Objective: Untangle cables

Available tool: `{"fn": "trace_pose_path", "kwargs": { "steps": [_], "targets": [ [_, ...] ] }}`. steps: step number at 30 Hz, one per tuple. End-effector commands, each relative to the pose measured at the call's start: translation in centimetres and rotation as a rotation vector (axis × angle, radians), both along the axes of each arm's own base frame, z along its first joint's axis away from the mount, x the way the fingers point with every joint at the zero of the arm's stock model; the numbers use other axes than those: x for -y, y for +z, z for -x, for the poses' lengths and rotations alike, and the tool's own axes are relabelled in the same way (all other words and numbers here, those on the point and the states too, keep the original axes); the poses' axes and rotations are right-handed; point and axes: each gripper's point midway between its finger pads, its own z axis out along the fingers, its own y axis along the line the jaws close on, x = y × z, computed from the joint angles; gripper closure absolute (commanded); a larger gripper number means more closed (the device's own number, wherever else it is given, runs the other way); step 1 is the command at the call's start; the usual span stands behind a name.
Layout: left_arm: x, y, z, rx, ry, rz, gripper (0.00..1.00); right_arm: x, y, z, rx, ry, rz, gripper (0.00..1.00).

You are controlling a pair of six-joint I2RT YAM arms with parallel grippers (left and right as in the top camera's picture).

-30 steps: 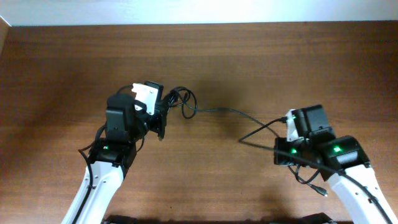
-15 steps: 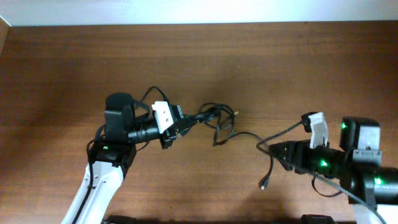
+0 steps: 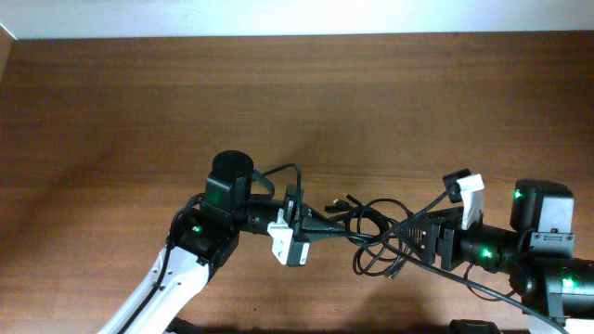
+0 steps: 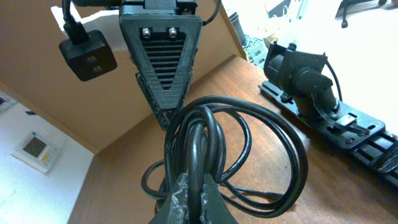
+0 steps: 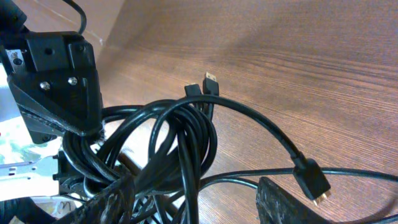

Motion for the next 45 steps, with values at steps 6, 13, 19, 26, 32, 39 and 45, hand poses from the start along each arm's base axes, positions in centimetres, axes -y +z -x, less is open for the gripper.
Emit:
{"fn": "trace_pose_path", "kwargs": {
  "steps": [6, 13, 19, 26, 32, 39, 45],
  "targets": [
    [-0.3, 2.6, 2.5, 0.372, -0.192, 0.175, 1.00, -1.5, 1.6, 1.3, 0.013, 0.085, -0.111, 0.35],
    [-0.3, 3.8, 2.4, 0.481, -0.204, 0.222, 1.00, -3.8, 2.3, 3.3, -0.013, 0.221, -0.172, 0.29],
    [-0.2, 3.0, 2.1, 0.421, -0.176, 0.185, 1.00, -5.5, 0.6, 2.5, -0.060, 0.303, -0.129, 0.96],
    [-0.4, 0.4, 1.8, -0.071, -0.078, 0.009, 0.01, -2.0, -3.1, -0.2, -0.106, 0.076, 0.131, 0.96],
    [-1.2, -3.9, -5.2, -1.069, 0.577, -0.177, 0.01, -2.3, -1.4, -2.8, -0.019, 0.010, 0.082, 0.96],
    [-0.4, -2.2, -2.7, -1.471, 0.444, -0.191, 0.01, -2.1, -0.4, -4.3, 0.203, 0.097, 0.174, 0.96],
    [0.2, 0.9, -4.0, -1.394, 0.396, -0.074, 0.01, -4.6, 1.9, -2.7, 0.281, 0.256, 0.027, 0.96]
  ]
}}
